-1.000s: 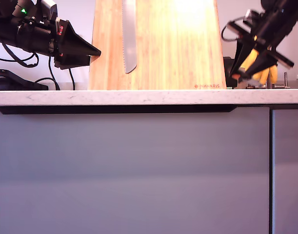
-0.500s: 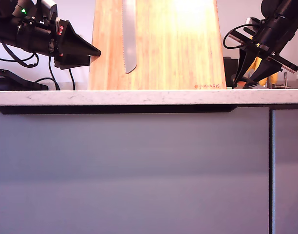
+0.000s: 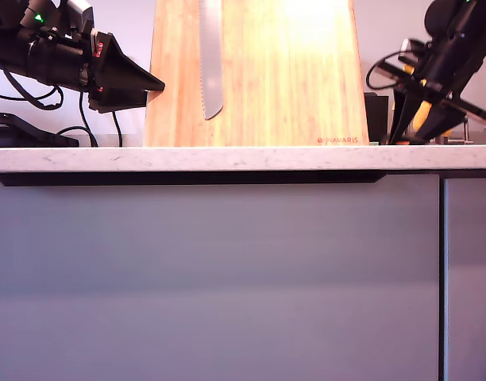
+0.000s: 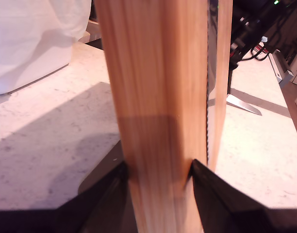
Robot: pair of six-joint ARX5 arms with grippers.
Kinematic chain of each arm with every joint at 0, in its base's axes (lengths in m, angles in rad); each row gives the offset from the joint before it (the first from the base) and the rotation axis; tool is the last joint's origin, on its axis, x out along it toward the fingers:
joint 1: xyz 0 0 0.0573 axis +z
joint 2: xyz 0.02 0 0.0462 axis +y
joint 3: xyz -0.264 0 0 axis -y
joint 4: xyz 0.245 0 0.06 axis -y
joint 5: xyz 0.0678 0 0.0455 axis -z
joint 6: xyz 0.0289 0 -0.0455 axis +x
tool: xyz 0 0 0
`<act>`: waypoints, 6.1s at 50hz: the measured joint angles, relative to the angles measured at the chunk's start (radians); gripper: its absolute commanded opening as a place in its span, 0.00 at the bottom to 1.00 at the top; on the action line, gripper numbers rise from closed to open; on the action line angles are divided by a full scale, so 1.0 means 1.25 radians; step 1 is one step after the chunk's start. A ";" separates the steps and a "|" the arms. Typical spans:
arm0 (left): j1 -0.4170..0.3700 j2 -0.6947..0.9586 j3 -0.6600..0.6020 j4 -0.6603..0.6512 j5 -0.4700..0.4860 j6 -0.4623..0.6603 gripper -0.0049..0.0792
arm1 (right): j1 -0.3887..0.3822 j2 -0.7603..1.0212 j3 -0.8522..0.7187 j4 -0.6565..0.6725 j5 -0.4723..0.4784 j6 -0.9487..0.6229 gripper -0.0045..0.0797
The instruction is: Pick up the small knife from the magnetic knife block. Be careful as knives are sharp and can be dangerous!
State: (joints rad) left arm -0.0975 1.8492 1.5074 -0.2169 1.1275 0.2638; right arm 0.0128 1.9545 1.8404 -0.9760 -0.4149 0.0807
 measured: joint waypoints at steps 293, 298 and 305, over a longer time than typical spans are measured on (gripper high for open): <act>0.081 -0.117 0.013 -0.248 -0.051 0.023 0.23 | 0.358 -0.815 -0.358 0.071 0.293 -0.128 0.04; 0.089 -0.160 0.013 -0.315 -0.051 0.023 0.04 | 0.358 -0.815 -0.358 0.071 0.292 -0.128 0.04; 0.095 -0.191 0.013 -0.405 -0.070 0.023 0.03 | 0.358 -0.815 -0.358 0.070 0.292 -0.128 0.04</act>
State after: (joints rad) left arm 0.0216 1.6100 1.5230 -0.7235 1.0401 0.2924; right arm 0.4606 0.9352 1.3926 -0.8883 -0.0494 -0.0792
